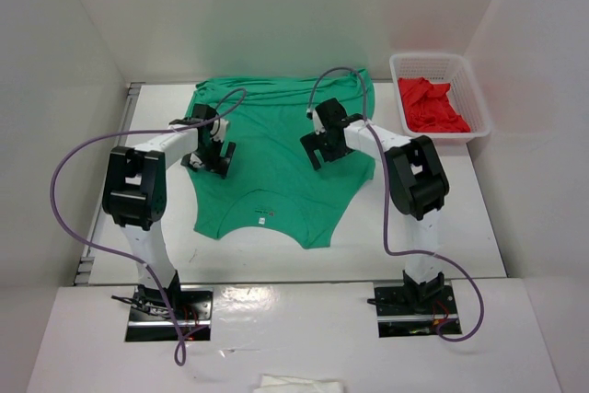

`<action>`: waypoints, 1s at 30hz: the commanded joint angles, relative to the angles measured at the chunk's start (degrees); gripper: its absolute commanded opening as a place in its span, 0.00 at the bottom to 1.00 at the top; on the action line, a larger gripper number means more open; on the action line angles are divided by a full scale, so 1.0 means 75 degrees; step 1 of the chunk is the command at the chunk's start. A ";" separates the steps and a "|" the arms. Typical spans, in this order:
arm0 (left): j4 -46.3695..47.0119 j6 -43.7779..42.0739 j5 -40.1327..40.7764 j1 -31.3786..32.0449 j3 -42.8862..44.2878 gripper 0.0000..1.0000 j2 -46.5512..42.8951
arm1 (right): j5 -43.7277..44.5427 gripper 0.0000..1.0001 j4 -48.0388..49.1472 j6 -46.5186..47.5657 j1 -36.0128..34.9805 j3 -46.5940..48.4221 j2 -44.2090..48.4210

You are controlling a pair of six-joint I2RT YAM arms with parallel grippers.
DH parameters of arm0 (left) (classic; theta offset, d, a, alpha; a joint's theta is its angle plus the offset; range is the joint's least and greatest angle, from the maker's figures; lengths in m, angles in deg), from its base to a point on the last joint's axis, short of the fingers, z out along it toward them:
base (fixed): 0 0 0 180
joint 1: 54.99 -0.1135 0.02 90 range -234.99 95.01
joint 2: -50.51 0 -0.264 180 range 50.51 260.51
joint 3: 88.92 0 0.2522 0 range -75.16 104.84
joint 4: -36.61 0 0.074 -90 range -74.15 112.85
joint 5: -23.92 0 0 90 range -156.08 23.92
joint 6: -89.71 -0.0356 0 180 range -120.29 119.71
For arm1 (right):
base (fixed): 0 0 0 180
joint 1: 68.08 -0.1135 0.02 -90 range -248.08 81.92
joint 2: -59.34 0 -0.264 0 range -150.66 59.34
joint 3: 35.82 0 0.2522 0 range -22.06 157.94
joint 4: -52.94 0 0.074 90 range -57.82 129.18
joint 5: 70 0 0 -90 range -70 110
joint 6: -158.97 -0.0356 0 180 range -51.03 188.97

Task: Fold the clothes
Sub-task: Flatten the tank top out

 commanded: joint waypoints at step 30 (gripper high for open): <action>-0.3137 -0.0739 -0.0828 0.0367 -0.0874 0.95 -0.0966 | -0.0457 0.99 -0.2219 0.0752 -0.0418 -0.2421 0.2286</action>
